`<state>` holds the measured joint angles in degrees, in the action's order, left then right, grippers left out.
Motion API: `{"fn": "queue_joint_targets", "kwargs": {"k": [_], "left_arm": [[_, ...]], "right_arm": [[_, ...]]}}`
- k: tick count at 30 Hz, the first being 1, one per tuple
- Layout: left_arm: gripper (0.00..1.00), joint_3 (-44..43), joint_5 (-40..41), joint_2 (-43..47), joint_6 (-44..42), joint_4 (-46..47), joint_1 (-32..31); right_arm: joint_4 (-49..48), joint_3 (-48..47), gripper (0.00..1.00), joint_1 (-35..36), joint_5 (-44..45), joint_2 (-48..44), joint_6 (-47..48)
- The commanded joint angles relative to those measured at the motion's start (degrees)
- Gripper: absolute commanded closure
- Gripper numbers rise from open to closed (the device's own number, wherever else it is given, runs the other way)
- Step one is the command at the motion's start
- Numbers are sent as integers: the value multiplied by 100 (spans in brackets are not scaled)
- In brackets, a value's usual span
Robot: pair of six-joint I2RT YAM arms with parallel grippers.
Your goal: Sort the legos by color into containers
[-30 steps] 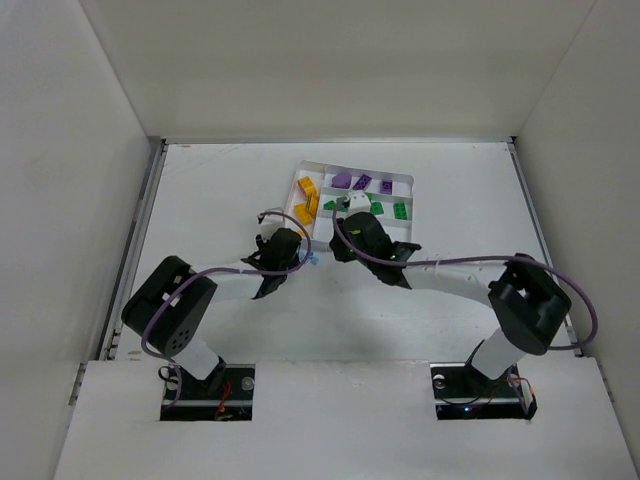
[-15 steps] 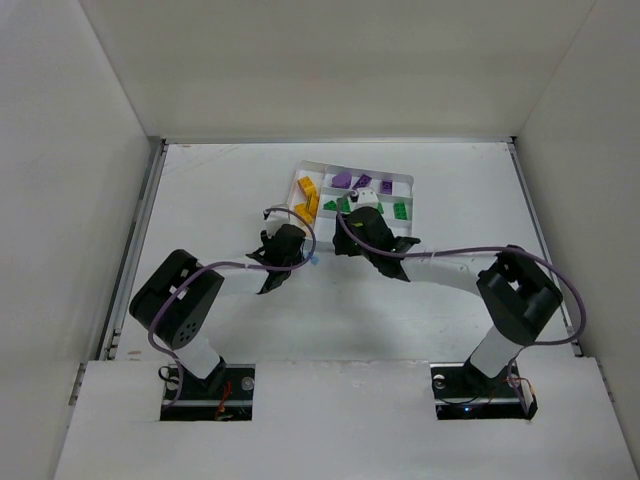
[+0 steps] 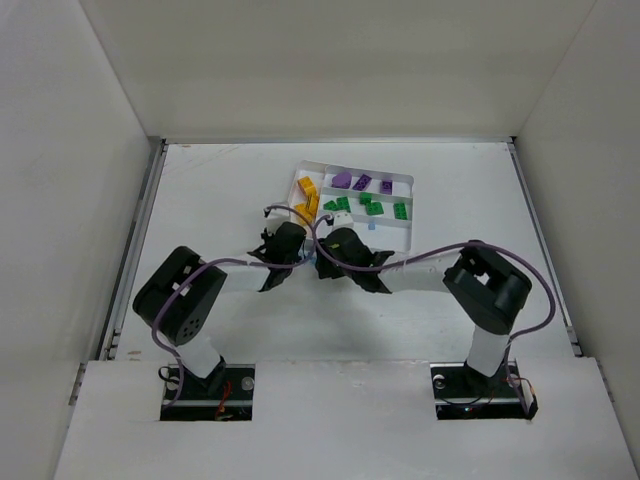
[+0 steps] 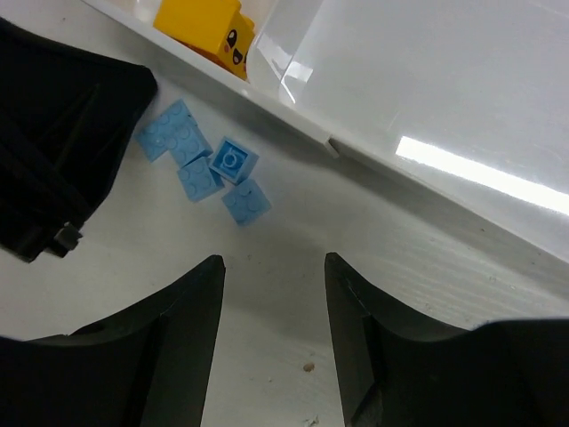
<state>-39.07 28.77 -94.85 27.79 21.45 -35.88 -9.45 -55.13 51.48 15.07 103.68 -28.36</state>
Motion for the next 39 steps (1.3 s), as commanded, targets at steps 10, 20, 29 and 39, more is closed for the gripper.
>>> {"fn": "queue_joint_targets", "kwargs": {"k": [10, 20, 29, 39], "left_arm": [[85, 629, -653, 2479, 438, -624, 270], [85, 761, -873, 2797, 657, -669, 323], [85, 471, -1014, 2709, 728, -590, 279], [85, -451, -1190, 1752, 605, -256, -186]], "right_arm": [[-241, -612, 48, 68, -162, 539, 41], [-250, -700, 60, 68, -136, 847, 85], [-364, -455, 76, 68, -22, 540, -38], [-364, 705, 77, -204, 145, -1234, -126]]}}
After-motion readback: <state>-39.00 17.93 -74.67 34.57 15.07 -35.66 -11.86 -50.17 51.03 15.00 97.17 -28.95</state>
